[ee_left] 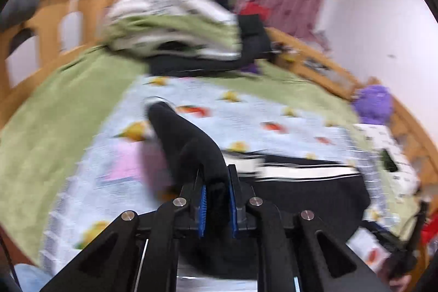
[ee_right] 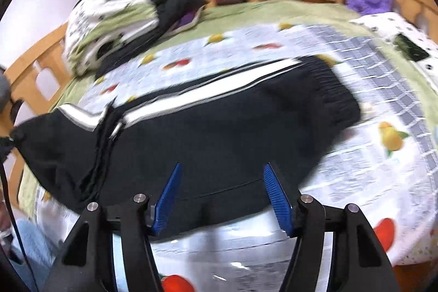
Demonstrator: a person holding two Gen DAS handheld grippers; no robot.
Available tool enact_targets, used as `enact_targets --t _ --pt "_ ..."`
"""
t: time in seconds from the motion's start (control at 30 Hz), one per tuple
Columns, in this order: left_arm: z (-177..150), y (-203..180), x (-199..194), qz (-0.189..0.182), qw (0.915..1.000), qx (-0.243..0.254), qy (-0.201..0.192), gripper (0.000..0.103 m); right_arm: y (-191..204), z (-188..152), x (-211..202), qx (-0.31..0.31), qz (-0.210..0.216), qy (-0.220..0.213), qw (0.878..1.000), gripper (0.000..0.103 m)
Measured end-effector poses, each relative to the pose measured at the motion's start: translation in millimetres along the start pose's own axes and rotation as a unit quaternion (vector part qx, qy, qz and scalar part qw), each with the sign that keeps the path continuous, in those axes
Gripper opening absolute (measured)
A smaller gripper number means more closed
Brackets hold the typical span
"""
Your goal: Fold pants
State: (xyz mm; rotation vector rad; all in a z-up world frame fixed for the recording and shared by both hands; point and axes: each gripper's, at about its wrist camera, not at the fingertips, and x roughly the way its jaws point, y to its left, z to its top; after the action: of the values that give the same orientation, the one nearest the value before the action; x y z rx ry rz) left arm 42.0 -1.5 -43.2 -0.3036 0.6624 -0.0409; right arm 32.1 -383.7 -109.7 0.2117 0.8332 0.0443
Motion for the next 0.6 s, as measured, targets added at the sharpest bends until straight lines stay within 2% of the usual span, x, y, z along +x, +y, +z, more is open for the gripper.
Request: enact_targets --t 0.17,0.3,0.47,0.53,0.6 --pt "-10.3 -87.0 18.4 -0.046 0.9961 0.074 0.016 0.013 -42.4 3.4 -15.0 0.061 0.014 -0.023 0.998 0.062" --pt "-33.7 -137.1 41.6 -0.106 0.9892 0.084 0.057 0.012 -66.9 0.0 -16.4 0.080 0.009 -0.020 0.997 0.062" --pt "-60.0 -173.4 61.7 -0.166 0.9752 0.101 0.107 0.013 -79.3 -3.0 -10.3 0.098 0.020 -0.010 0.995 0.062" --pt "-64.9 -177.3 68.0 -0.188 0.9676 0.090 0.142 0.016 -79.4 -4.0 -6.9 0.099 0.032 -0.005 0.995 0.062" --pt "-64.8 -168.9 66.2 -0.209 0.9633 0.071 0.153 0.021 -75.8 -3.7 -2.5 0.097 0.045 0.003 0.994 0.062"
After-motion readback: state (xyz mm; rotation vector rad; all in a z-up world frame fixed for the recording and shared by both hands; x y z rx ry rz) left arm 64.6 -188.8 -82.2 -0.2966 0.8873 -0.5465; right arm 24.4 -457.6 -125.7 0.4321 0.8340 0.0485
